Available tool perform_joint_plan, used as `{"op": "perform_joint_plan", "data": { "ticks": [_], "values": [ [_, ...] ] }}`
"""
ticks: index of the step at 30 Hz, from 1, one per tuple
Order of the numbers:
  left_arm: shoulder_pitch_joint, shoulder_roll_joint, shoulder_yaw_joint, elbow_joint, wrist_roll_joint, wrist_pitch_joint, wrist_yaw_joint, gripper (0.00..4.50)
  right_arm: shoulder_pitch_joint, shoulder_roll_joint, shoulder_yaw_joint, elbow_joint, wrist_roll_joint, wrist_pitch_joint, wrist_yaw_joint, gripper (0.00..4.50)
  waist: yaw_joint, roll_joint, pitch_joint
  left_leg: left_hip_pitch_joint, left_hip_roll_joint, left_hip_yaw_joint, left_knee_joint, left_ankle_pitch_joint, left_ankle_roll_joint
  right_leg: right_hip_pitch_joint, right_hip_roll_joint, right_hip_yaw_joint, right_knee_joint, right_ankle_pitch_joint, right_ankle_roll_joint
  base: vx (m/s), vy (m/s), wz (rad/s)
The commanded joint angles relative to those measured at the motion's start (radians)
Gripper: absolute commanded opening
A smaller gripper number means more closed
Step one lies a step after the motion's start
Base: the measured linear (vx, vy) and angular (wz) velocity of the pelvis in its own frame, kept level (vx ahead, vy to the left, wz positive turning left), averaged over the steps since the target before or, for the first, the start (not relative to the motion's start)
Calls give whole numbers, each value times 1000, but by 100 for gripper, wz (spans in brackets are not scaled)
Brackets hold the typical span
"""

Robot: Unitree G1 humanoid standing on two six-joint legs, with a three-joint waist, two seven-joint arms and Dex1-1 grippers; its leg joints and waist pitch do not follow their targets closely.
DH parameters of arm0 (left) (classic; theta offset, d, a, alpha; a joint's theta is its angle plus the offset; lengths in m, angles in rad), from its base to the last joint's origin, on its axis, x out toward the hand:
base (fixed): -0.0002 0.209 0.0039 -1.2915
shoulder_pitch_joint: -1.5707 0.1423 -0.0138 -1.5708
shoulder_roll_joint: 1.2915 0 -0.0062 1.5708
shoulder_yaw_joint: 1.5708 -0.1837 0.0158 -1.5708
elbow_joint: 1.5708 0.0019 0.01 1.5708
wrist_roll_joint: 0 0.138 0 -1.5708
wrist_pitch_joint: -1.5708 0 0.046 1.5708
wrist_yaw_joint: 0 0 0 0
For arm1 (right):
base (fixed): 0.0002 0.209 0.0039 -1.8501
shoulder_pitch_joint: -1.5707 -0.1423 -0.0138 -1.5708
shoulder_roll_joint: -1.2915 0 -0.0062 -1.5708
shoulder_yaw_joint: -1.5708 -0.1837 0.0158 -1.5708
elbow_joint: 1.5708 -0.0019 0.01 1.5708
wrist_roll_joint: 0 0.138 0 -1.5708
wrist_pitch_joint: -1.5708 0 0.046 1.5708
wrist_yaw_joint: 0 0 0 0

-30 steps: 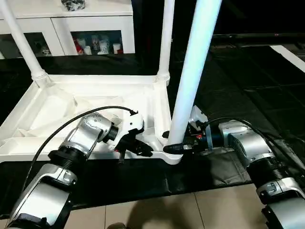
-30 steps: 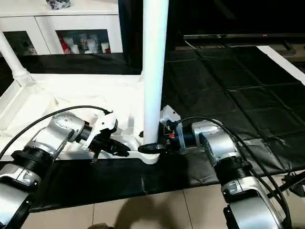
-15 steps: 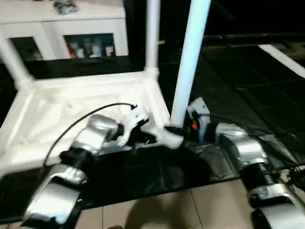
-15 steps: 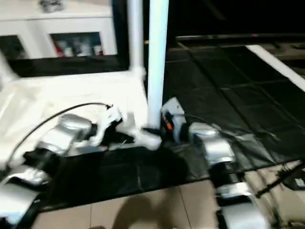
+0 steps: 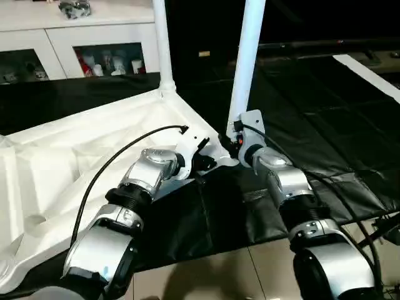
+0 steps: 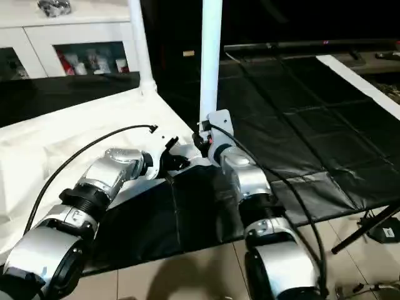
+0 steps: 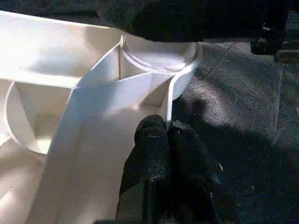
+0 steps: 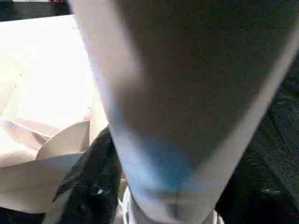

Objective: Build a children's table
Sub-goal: Rotate leg to tighten

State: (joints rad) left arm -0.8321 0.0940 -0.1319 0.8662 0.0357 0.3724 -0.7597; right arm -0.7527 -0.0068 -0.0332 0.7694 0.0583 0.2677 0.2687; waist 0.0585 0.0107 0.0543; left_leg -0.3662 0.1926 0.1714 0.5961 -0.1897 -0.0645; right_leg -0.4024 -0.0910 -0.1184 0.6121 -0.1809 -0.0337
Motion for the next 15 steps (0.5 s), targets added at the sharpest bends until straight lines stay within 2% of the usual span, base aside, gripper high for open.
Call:
{"op": "perform_joint_plan", "data": {
  "ticks": [1, 4, 7, 10, 11, 12, 14, 15],
  "values": [
    [-43, -38, 1, -14, -18, -31, 10, 0, -2, 94, 61, 21, 20, 18, 58, 296, 5, 3, -74, 6, 36, -10, -63, -101, 72, 68, -70, 63, -67, -84, -238, 0, 0, 0],
    [-41, -25, -2, -9, -14, -45, -6, 0, 2, 91, 55, 23, 22, 6, 60, 319, 3, 2, -74, 5, 36, -10, -64, -113, 63, 69, -71, 64, -68, -99, -234, 0, 0, 0],
    [-37, 0, -11, -5, -6, -62, -28, 0, 23, 70, 73, 7, 17, -25, 88, 353, 1, 3, -74, 3, 36, -10, -64, -111, 65, 70, -71, 64, -67, -88, -235, 0, 0, 0],
    [-33, 32, -16, -1, -2, -81, -62, 0, 101, 24, 85, -105, 35, -9, 189, 370, 2, -1, -75, 4, 36, -9, -63, -98, 80, 72, -70, 65, -64, -58, -235, 0, 0, 0],
    [-30, 39, -16, -4, -4, -83, -74, 0, 122, 7, 87, -137, 42, 1, 213, 378, 5, -2, -76, 5, 39, -10, -63, -87, 94, 71, -70, 66, -61, -35, -236, 0, 0, 0],
    [-26, 48, -19, -8, -5, -92, -93, 0, 145, -15, 91, -172, 47, 6, 238, 378, 6, -3, -75, 5, 38, -10, -63, -88, 97, 71, -70, 65, -61, -35, -239, 0, 0, 0],
    [-18, 61, -23, -18, -7, -88, -119, 0, 186, -60, 98, -233, 55, 13, 281, 407, 8, -3, -74, 4, 38, -9, -62, -91, 101, 73, -70, 65, -64, -43, -236, 0, 0, 0],
    [-10, 73, -32, -25, -5, -99, -145, 0, 204, -83, 97, -258, 60, 15, 303, 407, 10, 0, -74, 5, 38, -10, -62, -95, 100, 73, -71, 65, -66, -55, -233, 0, 0, 0]
  ]
}}
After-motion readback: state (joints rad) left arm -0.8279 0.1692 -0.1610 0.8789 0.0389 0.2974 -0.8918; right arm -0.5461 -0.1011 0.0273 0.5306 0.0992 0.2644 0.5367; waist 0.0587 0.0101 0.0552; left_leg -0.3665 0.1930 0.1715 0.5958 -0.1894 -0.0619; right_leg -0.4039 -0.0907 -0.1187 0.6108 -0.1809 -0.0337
